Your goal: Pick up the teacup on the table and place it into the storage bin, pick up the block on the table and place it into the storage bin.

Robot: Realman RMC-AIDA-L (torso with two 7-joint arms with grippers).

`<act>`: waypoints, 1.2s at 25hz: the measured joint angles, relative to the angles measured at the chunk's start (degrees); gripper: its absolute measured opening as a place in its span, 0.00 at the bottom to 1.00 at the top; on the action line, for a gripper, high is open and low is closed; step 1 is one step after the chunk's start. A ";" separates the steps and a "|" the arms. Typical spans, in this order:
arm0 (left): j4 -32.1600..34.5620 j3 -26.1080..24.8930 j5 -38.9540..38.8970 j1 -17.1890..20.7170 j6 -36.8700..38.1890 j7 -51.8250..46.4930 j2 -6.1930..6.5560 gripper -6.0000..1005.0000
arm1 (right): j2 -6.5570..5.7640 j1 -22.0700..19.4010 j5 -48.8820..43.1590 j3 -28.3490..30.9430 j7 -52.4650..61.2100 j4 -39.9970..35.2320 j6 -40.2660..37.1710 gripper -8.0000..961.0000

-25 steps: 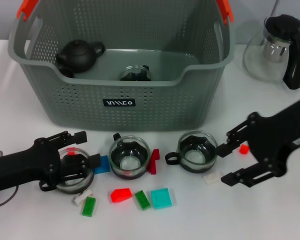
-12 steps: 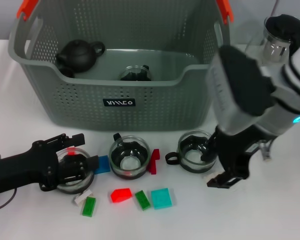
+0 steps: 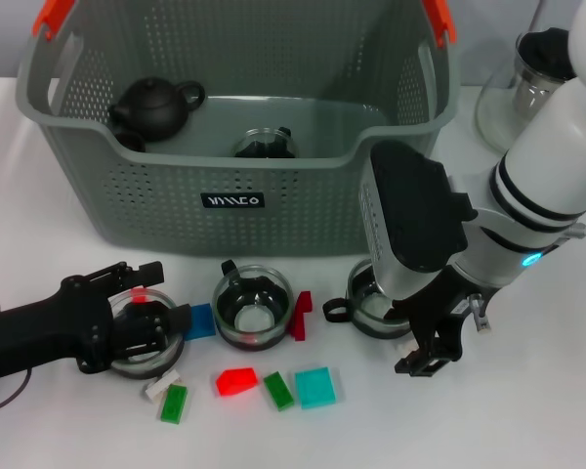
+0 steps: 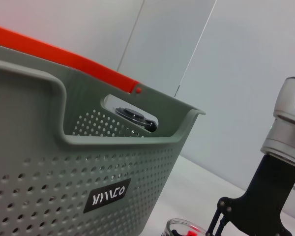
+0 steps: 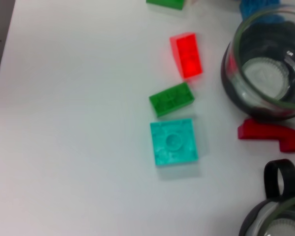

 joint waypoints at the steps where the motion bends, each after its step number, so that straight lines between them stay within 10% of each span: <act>1: 0.00 0.00 0.00 0.00 -0.01 0.00 0.00 0.87 | 0.00 0.11 0.01 -0.01 0.13 0.16 -0.08 0.62; 16: -0.09 0.23 0.00 -0.07 -0.89 0.00 -0.14 0.87 | -0.13 -0.07 0.00 0.31 1.48 0.30 -0.53 0.62; 30: -0.09 0.27 0.00 0.14 -0.97 0.00 -0.20 0.87 | -0.21 -0.26 0.10 1.00 1.85 0.24 -0.61 0.18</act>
